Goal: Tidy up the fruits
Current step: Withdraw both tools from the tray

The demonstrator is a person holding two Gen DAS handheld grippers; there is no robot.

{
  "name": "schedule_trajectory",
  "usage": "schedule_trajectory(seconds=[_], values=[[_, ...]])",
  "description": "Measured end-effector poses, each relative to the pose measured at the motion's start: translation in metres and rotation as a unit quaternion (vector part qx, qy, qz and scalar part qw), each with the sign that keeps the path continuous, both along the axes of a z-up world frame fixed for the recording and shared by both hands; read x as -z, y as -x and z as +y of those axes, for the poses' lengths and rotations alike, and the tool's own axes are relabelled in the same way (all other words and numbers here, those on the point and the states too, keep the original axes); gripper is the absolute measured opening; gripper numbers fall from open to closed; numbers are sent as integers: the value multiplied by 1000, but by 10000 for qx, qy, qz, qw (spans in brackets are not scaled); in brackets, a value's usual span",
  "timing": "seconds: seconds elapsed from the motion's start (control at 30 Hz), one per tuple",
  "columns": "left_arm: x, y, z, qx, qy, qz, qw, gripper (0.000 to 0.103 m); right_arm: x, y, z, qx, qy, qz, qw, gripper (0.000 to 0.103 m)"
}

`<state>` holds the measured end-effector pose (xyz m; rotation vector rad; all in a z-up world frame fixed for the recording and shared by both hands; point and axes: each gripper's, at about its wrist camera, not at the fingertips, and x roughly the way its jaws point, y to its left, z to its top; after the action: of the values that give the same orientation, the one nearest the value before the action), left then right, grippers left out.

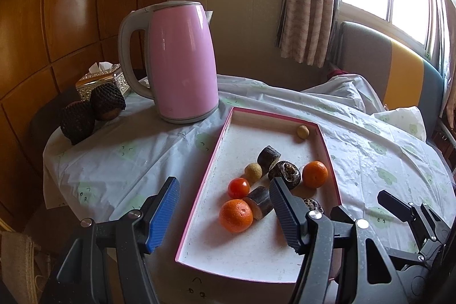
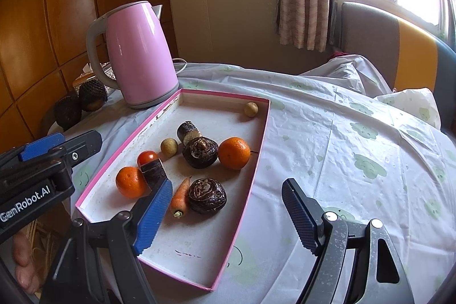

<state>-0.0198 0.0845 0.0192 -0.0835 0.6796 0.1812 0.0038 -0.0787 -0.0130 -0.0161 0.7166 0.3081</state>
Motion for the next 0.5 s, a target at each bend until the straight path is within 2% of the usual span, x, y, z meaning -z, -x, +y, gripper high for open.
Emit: schedule_trajectory(seconds=[0.5], values=[[-4,2,2,-17,23,-56,10000,66,2,0,1,-42,46,33,10000,80]])
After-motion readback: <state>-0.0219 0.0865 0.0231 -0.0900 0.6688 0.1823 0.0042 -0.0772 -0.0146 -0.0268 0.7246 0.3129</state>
